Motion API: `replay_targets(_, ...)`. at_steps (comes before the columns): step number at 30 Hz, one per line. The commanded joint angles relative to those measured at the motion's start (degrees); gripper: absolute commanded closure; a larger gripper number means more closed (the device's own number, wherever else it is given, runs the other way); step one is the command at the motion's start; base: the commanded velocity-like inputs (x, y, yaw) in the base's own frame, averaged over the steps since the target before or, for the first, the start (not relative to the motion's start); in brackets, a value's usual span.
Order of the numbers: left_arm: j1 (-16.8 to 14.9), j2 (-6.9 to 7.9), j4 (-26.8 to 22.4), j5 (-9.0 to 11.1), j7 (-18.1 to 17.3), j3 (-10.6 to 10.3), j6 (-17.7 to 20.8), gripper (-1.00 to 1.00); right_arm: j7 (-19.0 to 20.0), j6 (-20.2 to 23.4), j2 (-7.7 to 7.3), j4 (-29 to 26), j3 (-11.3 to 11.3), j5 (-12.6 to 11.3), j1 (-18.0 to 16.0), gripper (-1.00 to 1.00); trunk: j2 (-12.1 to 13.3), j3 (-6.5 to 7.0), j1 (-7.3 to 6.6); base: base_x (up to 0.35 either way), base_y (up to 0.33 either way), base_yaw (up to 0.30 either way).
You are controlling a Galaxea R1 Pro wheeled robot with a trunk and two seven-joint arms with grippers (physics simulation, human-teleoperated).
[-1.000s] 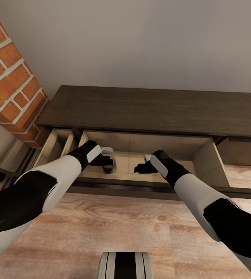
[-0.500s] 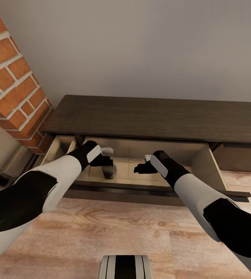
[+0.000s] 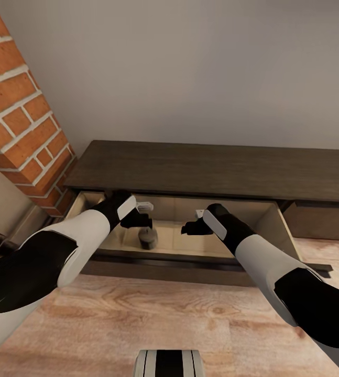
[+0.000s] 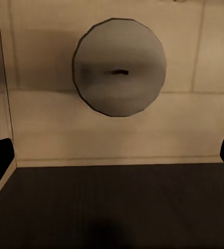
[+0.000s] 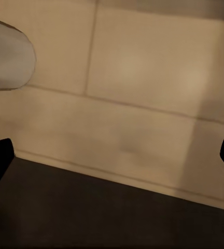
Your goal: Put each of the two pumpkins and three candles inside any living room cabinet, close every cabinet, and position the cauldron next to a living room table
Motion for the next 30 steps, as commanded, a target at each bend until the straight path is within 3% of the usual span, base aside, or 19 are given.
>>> replay_targets(1, 0.0, 0.00, -0.1, 0.6, 0.4, -0.3, 0.2, -1.00, -0.5, 0.1, -0.04, -0.1, 0.3, -0.6, 0.0, -1.00, 0.0, 0.19, -0.03, 0.000, 0.000, 0.000)
replay_targets(30, 0.0, 0.00, 0.0, 0.7, 0.4, -0.2, 0.4, -1.00, -0.5, -0.2, -0.04, -0.1, 0.5, -0.6, 0.0, -1.00, 0.4, 6.61, -0.78, 0.000, 0.000, 0.000)
